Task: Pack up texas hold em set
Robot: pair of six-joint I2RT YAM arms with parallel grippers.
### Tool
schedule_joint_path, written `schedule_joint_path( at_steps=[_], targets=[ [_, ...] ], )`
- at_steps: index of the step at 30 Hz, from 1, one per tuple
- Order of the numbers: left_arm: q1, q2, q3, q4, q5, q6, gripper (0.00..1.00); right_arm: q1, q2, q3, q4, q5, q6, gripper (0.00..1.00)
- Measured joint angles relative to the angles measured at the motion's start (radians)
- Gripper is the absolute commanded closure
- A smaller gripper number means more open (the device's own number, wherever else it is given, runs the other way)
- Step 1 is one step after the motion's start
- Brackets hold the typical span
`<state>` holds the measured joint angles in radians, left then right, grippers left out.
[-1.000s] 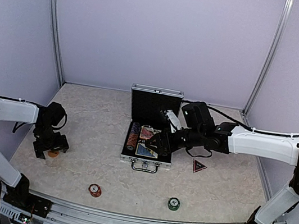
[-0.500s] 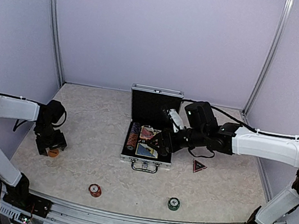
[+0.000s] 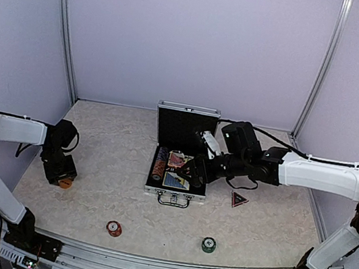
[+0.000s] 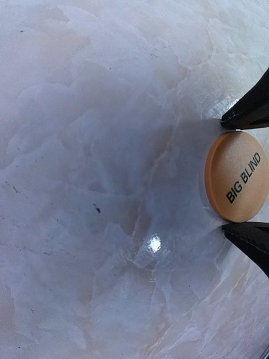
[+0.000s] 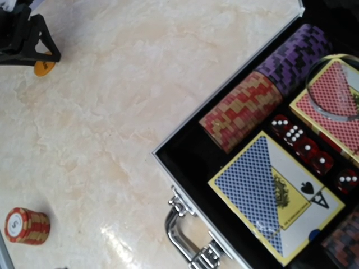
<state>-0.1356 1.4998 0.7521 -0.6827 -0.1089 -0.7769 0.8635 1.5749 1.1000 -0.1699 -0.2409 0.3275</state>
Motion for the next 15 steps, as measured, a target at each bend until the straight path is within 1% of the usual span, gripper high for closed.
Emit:
schedule_joint_path(
  at_steps=[9, 15],
  targets=[
    [0.002, -0.008, -0.003, 0.001, 0.010, 0.012, 0.50, 0.000, 0.010, 0.018, -0.005, -0.001, 0.000, 0.16],
    [-0.008, -0.036, -0.011, 0.002, 0.056, 0.015, 0.47, 0.000, 0.019, 0.021, -0.005, -0.002, 0.000, 0.16]
  ],
)
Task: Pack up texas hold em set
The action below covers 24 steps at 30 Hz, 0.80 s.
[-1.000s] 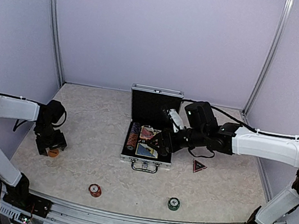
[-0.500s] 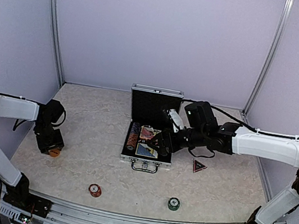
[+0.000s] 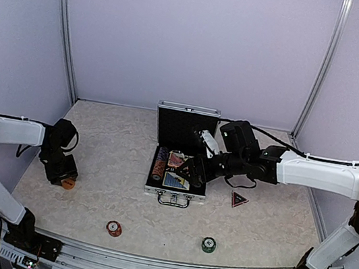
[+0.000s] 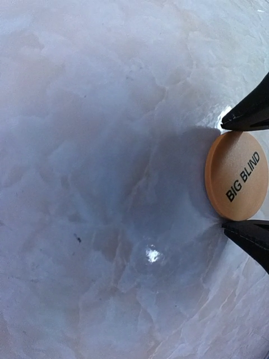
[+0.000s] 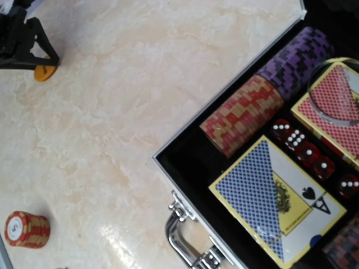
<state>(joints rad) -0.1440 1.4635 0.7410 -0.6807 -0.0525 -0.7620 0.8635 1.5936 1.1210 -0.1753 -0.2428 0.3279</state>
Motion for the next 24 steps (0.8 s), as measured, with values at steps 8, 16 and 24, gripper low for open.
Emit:
schedule_joint_path(
  at_steps=[8, 16, 24],
  targets=[
    [-0.072, -0.025, 0.020, -0.001, 0.021, -0.008, 0.46, 0.000, 0.010, 0.000, 0.002, -0.010, 0.006, 0.16],
    [-0.160, -0.024, 0.076, 0.003, 0.034, -0.051, 0.46, 0.000, 0.043, 0.010, 0.031, -0.061, 0.040, 0.18],
    [-0.236, -0.002, 0.158, 0.025, 0.054, -0.099, 0.46, 0.000, 0.097, 0.011, 0.172, -0.132, 0.149, 0.21]
  ],
)
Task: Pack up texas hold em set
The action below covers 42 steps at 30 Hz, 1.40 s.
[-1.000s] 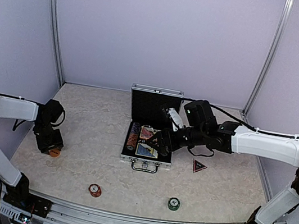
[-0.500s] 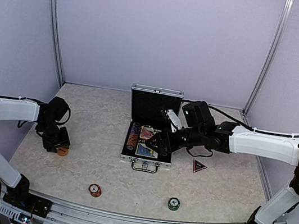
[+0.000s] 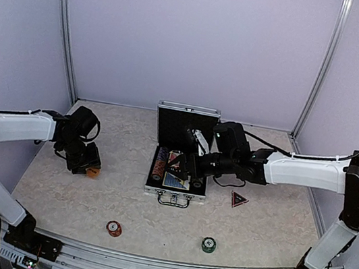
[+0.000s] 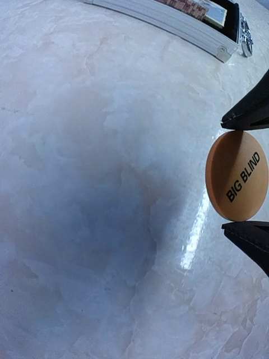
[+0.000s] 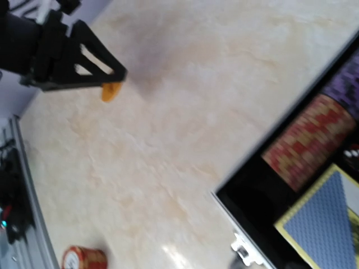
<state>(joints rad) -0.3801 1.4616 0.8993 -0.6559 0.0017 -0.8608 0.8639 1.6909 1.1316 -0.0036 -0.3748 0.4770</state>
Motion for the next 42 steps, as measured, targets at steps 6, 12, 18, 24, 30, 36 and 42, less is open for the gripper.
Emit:
schedule_joint_path(
  at_steps=[6, 12, 18, 24, 30, 36, 42],
  targets=[
    [-0.052, 0.019, 0.051, 0.035, 0.019, -0.054, 0.45, 0.001, 0.055, -0.024, 0.182, -0.031, 0.093, 0.20],
    [-0.103, 0.052, 0.117, 0.070, 0.019, -0.101, 0.45, 0.014, 0.142, -0.045, 0.396, -0.031, 0.175, 0.20],
    [-0.127, 0.081, 0.174, 0.094, 0.020, -0.132, 0.43, 0.047, 0.276, -0.013, 0.507, -0.030, 0.209, 0.21],
    [-0.136, 0.093, 0.180, 0.110, 0.022, -0.126, 0.31, 0.061, 0.331, 0.043, 0.491, -0.007, 0.188, 0.21],
    [-0.138, 0.169, 0.159, 0.102, 0.040, -0.077, 0.22, 0.061, 0.292, 0.016, 0.435, 0.068, 0.151, 0.20],
    [-0.143, 0.278, 0.169, 0.071, 0.039, -0.015, 0.20, 0.061, 0.175, -0.040, 0.376, 0.113, 0.121, 0.20],
    [-0.156, 0.359, 0.235, 0.032, 0.024, 0.032, 0.20, 0.061, 0.095, -0.066, 0.351, 0.134, 0.100, 0.20]
  ],
)
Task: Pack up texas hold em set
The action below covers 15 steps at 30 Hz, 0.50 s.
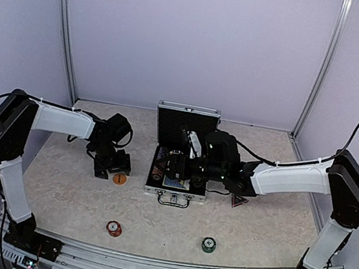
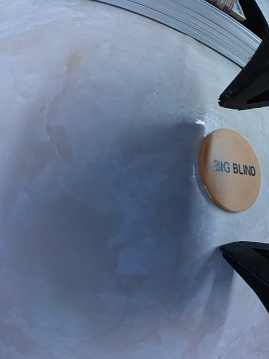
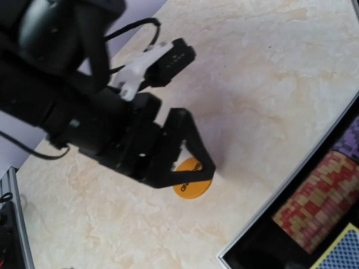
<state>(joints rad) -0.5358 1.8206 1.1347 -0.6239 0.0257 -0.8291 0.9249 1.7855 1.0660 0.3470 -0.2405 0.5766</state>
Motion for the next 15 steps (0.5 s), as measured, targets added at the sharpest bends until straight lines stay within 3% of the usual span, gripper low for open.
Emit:
schedule_joint_path(
  at_steps=[15],
  targets=[
    [-0.055, 0.118, 0.148, -0.144, -0.106, 0.072, 0.25, 0.000, -0.071, -0.039, -0.064, 0.026, -0.016, 0.20]
  ],
)
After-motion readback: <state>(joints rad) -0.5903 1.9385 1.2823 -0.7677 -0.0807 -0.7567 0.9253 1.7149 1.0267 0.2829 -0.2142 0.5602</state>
